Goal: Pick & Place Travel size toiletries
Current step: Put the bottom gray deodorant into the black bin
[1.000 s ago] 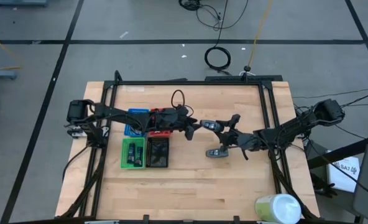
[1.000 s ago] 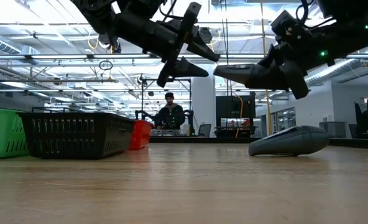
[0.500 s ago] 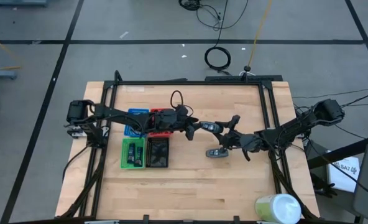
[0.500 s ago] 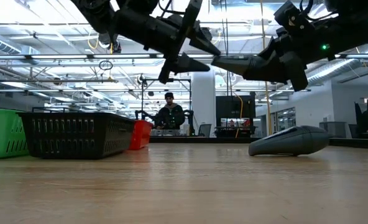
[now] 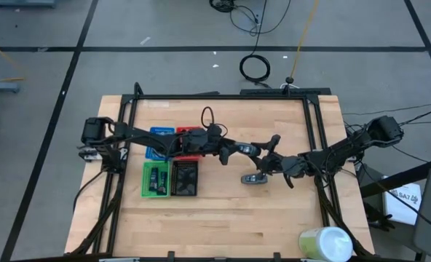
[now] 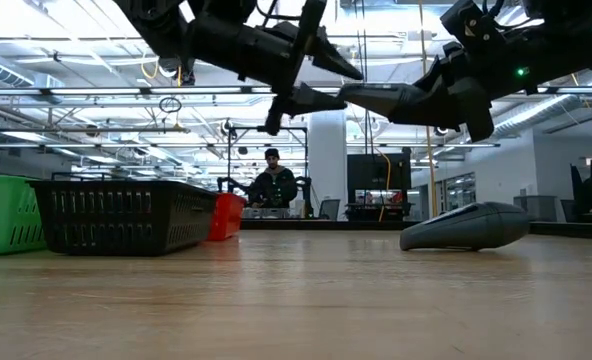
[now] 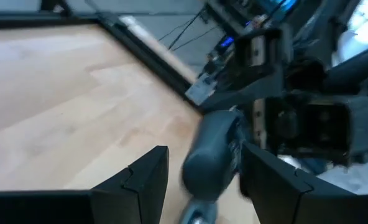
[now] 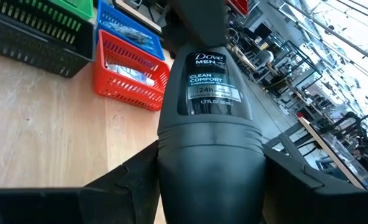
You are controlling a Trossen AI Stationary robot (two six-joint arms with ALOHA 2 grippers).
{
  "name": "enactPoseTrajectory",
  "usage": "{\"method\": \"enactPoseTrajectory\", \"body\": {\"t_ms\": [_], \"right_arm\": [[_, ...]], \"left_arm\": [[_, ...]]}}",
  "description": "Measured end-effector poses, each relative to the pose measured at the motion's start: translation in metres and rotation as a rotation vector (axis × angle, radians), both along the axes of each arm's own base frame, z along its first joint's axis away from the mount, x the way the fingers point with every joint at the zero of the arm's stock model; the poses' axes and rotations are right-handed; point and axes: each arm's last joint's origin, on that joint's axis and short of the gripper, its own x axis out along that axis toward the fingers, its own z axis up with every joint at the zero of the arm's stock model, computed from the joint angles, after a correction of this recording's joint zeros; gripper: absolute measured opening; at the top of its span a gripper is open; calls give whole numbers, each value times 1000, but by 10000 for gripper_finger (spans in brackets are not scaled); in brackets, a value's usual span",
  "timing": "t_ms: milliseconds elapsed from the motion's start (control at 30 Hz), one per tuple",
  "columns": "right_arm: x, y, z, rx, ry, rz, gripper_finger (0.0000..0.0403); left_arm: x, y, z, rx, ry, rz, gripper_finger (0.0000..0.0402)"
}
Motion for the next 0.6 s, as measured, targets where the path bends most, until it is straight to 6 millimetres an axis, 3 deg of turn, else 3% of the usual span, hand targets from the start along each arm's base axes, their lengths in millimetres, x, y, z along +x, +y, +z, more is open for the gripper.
{"method": "enactPoseTrajectory", "body": {"t_ms": [367, 600], "right_arm": [[0, 2, 1, -2, -3, 15, 208], [0, 2, 1, 2, -3, 32, 208]], "left_arm": [[16, -1, -15, -49, -42, -76, 198], [22, -1, -9, -17, -59, -92, 198]]}}
